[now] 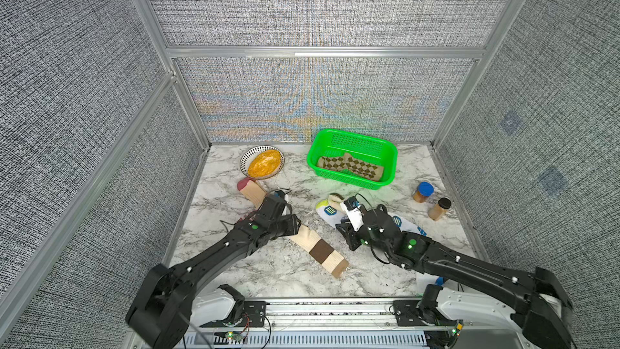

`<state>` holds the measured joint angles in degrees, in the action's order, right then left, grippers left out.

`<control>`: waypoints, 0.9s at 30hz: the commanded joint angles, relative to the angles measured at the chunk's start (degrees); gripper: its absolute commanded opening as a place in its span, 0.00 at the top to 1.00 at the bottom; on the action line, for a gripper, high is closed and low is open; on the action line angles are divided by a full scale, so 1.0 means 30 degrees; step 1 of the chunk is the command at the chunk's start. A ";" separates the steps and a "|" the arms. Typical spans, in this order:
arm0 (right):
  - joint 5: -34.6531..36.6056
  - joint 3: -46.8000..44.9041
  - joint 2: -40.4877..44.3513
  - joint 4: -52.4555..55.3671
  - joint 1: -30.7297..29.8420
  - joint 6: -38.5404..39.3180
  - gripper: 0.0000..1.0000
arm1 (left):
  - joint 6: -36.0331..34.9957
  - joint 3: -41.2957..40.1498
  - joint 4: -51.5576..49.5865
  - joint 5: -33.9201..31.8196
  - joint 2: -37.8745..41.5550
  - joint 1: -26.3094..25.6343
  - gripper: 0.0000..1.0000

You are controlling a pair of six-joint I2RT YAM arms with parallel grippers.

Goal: Place the socks together as a pair
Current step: Adjust the sock at the center of the board.

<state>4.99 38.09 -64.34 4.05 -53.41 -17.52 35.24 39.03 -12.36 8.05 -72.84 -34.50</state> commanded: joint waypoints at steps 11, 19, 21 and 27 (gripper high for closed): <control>-0.3503 -0.0527 -0.6073 -0.0964 -0.1190 -0.6050 0.94 | -0.1858 0.2268 -0.1121 -0.3055 -0.7304 0.0044 0.83; -0.1486 0.0143 -0.8638 0.0550 -0.1068 -0.6406 0.95 | -0.0619 0.0405 -0.0797 -0.3636 -0.7278 0.0009 0.82; -0.1077 0.0044 -0.8921 0.0544 -0.0792 -0.6355 0.95 | 0.0062 -0.0429 -0.0817 -0.3676 -0.6382 -0.0099 0.80; 0.0142 0.0279 -0.8784 0.1388 0.0308 -0.5128 0.96 | 0.1547 -0.2071 -0.1293 -0.3523 -0.4021 -0.0725 0.76</control>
<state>-0.67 39.16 -91.05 -1.04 -53.39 -35.38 36.49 34.50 -3.25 -2.20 -86.06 -35.97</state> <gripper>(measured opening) 0.050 0.232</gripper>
